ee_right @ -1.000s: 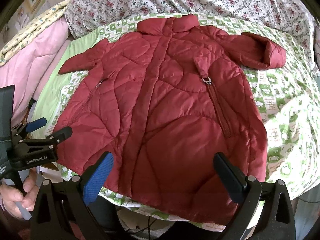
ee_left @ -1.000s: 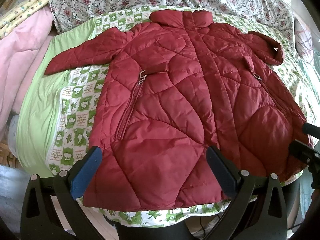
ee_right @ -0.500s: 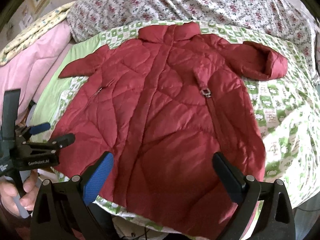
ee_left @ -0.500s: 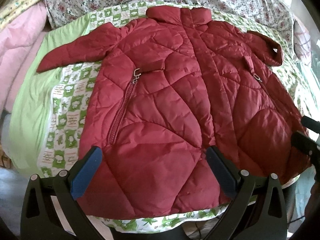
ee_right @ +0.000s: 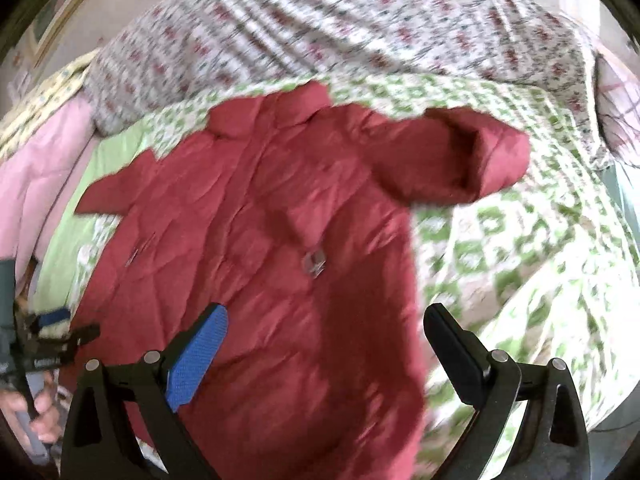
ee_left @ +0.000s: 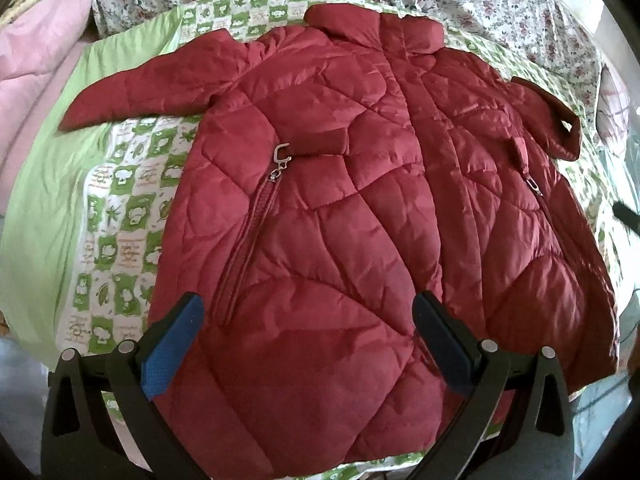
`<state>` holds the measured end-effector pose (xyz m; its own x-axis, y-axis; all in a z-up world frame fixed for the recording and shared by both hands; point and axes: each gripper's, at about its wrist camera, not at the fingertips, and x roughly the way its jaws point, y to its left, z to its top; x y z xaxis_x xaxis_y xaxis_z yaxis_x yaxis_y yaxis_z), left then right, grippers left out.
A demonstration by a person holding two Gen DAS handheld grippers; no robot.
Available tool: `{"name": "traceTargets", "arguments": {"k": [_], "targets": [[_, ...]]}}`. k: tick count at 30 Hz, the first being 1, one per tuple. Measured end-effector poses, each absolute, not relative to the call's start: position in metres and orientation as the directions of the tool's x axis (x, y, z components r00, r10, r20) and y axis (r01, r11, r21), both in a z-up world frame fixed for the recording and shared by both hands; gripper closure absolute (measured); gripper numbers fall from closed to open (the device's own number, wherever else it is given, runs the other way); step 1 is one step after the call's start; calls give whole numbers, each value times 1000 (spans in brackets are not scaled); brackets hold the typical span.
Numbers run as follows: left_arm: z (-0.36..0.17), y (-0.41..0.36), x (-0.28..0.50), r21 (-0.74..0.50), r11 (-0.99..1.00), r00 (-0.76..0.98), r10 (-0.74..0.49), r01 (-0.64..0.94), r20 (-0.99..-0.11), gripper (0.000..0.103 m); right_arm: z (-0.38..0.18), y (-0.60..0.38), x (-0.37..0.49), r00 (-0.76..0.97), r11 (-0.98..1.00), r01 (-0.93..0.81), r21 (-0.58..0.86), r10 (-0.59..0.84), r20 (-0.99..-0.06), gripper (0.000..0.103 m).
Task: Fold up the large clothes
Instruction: 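Grasp the jacket sleeve with the right gripper and lift it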
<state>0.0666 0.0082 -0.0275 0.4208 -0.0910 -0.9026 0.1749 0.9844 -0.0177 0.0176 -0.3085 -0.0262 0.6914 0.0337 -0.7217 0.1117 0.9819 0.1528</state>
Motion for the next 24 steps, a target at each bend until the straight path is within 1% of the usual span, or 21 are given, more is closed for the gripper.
{"name": "traceTargets", "arguments": {"k": [4, 10, 11, 12, 14, 17, 22, 24], "targets": [[-26, 6, 76, -23, 985, 445, -99, 173, -890, 0, -15, -350, 43, 723, 968, 168, 184, 6, -691, 5], [-24, 4, 87, -47, 984, 458, -120, 169, -881, 0, -11, -400, 93, 712, 959, 259, 116, -108, -694, 5], [-23, 4, 91, -61, 984, 470, -135, 170, -872, 0, -11, -411, 105, 709, 956, 272, 107, -124, -694, 7], [-23, 3, 94, -66, 983, 472, -140, 169, -871, 0, -12, -420, 117, 703, 953, 287, 94, -143, -697, 12], [-28, 1, 100, -56, 984, 460, -129, 169, -879, 0, -13, -434, 137, 687, 950, 307, 56, -180, -704, 16], [-37, -1, 107, -46, 985, 430, -114, 167, -896, 0, -18, -449, 172, 669, 949, 315, -7, -227, -708, 18], [-50, -5, 116, -43, 986, 396, -105, 162, -912, 0, -43, -470, 229, 574, 933, 338, -127, -311, -758, 24], [-53, -6, 120, -44, 986, 389, -104, 161, -915, 0, -58, -480, 250, 515, 911, 361, -202, -375, -771, 37]]}}
